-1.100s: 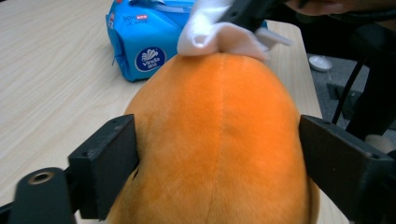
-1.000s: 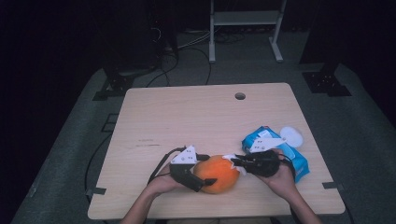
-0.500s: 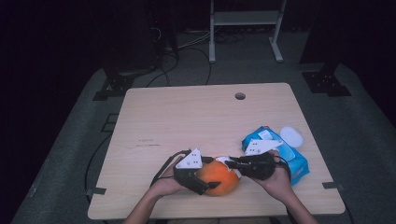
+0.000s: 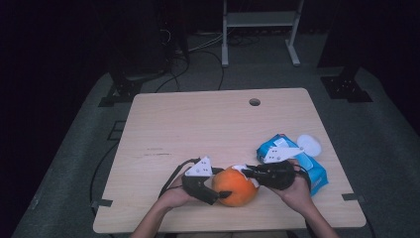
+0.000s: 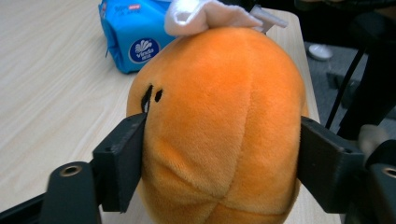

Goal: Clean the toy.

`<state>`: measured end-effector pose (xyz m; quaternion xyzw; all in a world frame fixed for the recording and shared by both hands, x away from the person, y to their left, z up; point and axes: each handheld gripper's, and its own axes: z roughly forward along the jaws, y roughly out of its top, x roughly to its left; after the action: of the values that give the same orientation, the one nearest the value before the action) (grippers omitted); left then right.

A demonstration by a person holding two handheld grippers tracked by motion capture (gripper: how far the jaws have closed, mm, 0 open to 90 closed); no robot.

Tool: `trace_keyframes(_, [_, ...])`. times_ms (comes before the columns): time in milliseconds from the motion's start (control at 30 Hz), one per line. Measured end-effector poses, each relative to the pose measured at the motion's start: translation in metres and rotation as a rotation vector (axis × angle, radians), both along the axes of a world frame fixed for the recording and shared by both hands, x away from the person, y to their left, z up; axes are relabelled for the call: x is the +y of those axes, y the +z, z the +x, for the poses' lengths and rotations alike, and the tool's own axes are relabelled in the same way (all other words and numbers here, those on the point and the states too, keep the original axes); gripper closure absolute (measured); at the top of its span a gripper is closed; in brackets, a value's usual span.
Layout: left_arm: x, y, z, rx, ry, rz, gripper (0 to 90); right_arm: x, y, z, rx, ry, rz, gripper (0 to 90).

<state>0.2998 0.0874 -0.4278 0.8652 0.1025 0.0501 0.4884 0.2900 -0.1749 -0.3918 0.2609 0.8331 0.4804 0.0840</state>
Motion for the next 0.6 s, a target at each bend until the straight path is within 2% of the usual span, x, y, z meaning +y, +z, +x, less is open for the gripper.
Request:
trace_keyframes(67, [0.0, 0.003, -0.001, -0.022, 0.004, 0.004, 27.2, 0.003, 0.002, -0.002, -0.015, 0.008, -0.012, 81.9])
trace_keyframes(133, [0.002, 0.006, 0.0, -0.022, 0.009, -0.012, 30.9, -0.002, 0.001, 0.002, -0.009, -0.003, -0.005, 81.9])
trace_keyframes(267, [0.001, 0.006, 0.0, -0.026, 0.011, -0.016, 32.1, -0.02, -0.011, 0.014, 0.035, -0.066, -0.01, 81.9])
trace_keyframes(367, [0.0, 0.008, -0.001, -0.031, 0.01, -0.016, 32.3, -0.026, -0.014, 0.017, 0.062, -0.081, -0.003, 81.9])
trace_keyframes(433, [-0.001, 0.009, -0.002, -0.029, 0.011, -0.021, 32.4, -0.021, -0.008, 0.012, 0.041, -0.069, -0.006, 81.8])
trace_keyframes(600, [-0.001, 0.013, -0.002, -0.041, 0.041, -0.022, 33.2, -0.004, 0.011, -0.003, -0.004, 0.015, 0.041, 81.8])
